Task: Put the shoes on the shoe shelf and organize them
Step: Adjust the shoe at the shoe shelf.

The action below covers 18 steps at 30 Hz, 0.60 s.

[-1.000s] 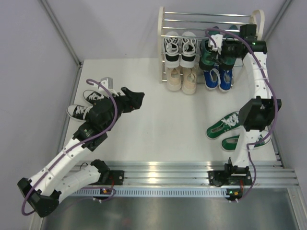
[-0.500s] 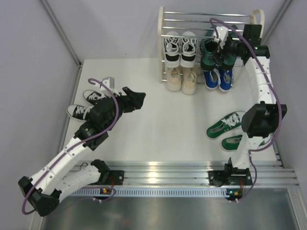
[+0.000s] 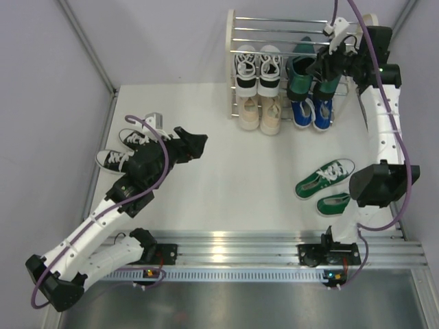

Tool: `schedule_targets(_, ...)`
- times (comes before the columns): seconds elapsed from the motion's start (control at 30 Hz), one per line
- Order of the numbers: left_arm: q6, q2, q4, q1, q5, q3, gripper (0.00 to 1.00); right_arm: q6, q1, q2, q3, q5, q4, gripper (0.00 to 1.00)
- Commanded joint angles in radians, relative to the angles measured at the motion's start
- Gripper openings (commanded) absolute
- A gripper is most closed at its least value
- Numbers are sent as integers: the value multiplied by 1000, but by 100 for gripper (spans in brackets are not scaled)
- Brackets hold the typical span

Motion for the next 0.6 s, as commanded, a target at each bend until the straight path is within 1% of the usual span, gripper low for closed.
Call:
schedule_targets(0.0, -9, -12, 60, 4, 4, -15, 81, 86, 35, -80, -52, -52, -83, 30)
schedule_targets(0.07, -11, -15, 63, 4, 7, -16, 81, 63, 70, -71, -101, -64, -106, 26)
schedule_targets(0.1, -11, -17, 63, 4, 9, -16, 81, 31, 75, -58, -97, -69, -157, 23)
schedule_targets(0.17, -11, -25, 56, 4, 6, -16, 81, -4, 90, -23, -71, -66, -201, 22)
schedule_targets(0.27, -20, -38, 49, 4, 1, -28, 81, -38, 122, 18, -65, 27, -221, 19)
schedule_targets(0.3, -21, -46, 54, 4, 0, -33, 81, -18, 131, 34, -59, 104, -218, 14)
schedule_targets(0.37, -29, -52, 56, 4, -5, -42, 81, 5, 141, 72, -36, 159, -189, 12)
schedule_targets(0.4, -32, -57, 56, 4, -6, -44, 81, 41, 141, 78, -34, 226, -170, 11)
schedule_targets(0.57, -27, -71, 42, 4, -14, -45, 81, 66, 142, 112, -26, 363, -104, 9)
